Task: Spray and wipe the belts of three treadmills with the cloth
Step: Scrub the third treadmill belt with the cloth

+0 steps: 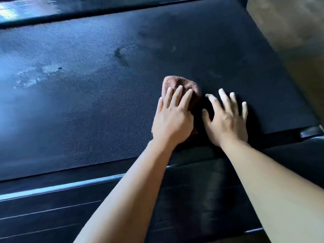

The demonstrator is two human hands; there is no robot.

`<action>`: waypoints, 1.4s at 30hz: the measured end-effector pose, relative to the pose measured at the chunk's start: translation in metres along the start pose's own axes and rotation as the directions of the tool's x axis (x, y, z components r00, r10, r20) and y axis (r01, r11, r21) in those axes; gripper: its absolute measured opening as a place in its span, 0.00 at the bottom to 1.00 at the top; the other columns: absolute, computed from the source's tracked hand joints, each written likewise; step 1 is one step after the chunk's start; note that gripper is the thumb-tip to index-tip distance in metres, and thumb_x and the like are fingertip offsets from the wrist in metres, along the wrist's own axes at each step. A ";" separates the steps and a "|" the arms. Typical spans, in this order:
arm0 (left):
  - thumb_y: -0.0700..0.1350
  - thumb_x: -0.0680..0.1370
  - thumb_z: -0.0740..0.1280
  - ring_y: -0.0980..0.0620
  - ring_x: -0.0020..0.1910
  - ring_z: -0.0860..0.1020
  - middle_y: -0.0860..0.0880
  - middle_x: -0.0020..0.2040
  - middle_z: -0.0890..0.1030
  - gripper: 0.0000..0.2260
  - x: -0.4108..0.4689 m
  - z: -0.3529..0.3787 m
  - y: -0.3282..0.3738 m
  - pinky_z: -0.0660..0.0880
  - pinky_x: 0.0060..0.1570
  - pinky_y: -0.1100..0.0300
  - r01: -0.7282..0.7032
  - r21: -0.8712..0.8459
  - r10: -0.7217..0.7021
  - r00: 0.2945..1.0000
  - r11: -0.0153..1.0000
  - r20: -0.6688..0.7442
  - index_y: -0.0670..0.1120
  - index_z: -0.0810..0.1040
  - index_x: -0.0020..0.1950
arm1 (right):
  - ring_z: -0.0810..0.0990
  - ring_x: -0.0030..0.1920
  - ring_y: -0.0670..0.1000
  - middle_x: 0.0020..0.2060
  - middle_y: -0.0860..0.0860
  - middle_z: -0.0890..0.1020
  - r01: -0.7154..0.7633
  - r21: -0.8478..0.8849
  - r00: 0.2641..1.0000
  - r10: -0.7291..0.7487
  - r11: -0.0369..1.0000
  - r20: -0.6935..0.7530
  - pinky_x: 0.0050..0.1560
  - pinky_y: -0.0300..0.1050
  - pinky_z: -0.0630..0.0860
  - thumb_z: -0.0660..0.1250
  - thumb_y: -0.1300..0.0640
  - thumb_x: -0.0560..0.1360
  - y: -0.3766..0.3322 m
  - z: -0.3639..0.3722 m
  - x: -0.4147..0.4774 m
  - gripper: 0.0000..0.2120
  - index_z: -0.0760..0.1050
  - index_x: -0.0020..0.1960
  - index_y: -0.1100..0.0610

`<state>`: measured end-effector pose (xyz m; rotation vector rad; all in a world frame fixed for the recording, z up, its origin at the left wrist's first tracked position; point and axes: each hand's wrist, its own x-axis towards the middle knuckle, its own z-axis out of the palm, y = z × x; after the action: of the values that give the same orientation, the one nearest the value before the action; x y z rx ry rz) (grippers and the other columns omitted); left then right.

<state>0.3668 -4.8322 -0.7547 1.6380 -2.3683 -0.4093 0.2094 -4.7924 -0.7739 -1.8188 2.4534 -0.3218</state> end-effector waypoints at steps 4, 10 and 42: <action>0.51 0.77 0.58 0.47 0.80 0.54 0.51 0.80 0.60 0.29 -0.045 -0.004 -0.020 0.52 0.77 0.48 -0.079 0.039 0.079 0.997 0.996 0.003 0.56 0.62 0.79 | 0.52 0.79 0.56 0.79 0.49 0.57 -0.006 -0.004 1.000 0.006 1.000 0.002 0.76 0.64 0.47 0.55 0.41 0.78 -0.001 0.001 0.000 0.24 0.60 0.74 0.40; 0.51 0.76 0.58 0.45 0.80 0.55 0.50 0.80 0.61 0.29 -0.067 -0.030 -0.090 0.56 0.76 0.43 0.139 0.049 -0.136 0.989 0.989 -0.061 0.55 0.62 0.79 | 0.52 0.79 0.56 0.79 0.49 0.57 -0.007 0.008 1.000 0.007 1.000 -0.004 0.76 0.64 0.47 0.53 0.39 0.78 0.000 0.001 -0.001 0.24 0.60 0.74 0.40; 0.51 0.77 0.59 0.45 0.80 0.55 0.47 0.79 0.62 0.28 0.022 -0.041 -0.123 0.51 0.79 0.49 0.295 -0.001 -0.292 0.946 0.955 -0.142 0.52 0.63 0.78 | 0.54 0.78 0.57 0.78 0.50 0.59 -0.014 0.015 1.000 0.014 1.000 -0.025 0.76 0.64 0.47 0.53 0.39 0.77 -0.003 -0.001 -0.001 0.25 0.62 0.73 0.40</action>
<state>0.4805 -4.8978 -0.7592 1.9677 -2.0382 -0.3100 0.2127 -4.7927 -0.7724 -1.8021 2.4729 -0.3630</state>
